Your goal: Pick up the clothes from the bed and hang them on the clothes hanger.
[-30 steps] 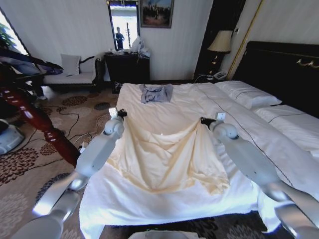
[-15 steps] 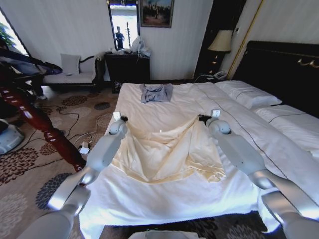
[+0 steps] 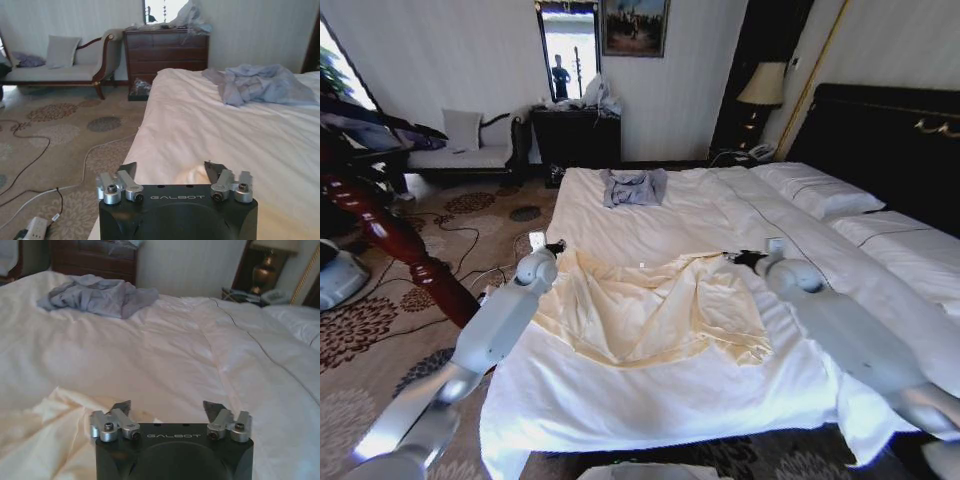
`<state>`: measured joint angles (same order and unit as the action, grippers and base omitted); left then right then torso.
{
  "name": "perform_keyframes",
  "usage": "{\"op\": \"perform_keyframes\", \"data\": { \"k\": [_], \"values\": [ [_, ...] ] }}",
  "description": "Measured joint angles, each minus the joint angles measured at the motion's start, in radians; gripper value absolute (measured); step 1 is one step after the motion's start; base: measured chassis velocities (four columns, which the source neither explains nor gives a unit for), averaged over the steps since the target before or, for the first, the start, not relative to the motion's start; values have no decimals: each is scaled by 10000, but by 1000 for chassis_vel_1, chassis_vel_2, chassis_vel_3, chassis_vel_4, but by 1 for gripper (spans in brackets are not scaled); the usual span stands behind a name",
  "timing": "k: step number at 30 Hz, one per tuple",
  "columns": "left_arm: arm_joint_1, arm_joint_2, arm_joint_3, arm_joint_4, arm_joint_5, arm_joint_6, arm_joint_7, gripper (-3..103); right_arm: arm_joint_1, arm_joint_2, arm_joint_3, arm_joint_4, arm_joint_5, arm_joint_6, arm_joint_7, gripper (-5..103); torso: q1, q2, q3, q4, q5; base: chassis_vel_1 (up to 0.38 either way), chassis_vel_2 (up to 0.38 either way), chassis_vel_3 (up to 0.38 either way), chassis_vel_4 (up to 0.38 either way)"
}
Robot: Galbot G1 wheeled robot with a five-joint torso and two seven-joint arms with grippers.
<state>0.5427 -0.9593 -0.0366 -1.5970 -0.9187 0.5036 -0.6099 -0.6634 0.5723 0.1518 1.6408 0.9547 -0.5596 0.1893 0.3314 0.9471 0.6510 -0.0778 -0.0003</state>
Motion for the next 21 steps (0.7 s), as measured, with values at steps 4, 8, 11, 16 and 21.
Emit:
{"op": "perform_keyframes", "data": {
  "k": [4, 8, 11, 16, 21],
  "values": [
    [1269, 945, -468, -1788, -198, 38, -109, 93, -990, -316, 498, 1033, -248, -64, 218, 91, -4, 1, -2, 11, 6, 0, 0, 0, 0],
    [2673, 1581, -1116, -3368, -244, 104, -118, 99, -2448, -734, 1531, 2189, -611, 91, 104, 99, -3, 1, -2, 12, 1, 0, 0, 0, 0],
    [4631, 2195, -2065, -4523, 113, 78, 232, 100, -4318, -1091, 2568, 3304, -1973, 784, -340, 100, -4, 1, -2, 3, -4, 0, 0, 0, 0],
    [7929, 2641, -3796, -5777, 1313, -612, 1248, 100, -7219, -1091, 3627, 4359, -4463, 2463, -1195, 100, -5, 3, -3, 8, 1, 0, 0, 0, 0],
    [9624, 2553, -4470, -6040, 2381, -1219, 1797, 100, -9052, -801, 4498, 4693, -5645, 3208, -1621, 100, 1, 1, 2, 6, 5, 0, 0, 0, 0]
  ]
}}
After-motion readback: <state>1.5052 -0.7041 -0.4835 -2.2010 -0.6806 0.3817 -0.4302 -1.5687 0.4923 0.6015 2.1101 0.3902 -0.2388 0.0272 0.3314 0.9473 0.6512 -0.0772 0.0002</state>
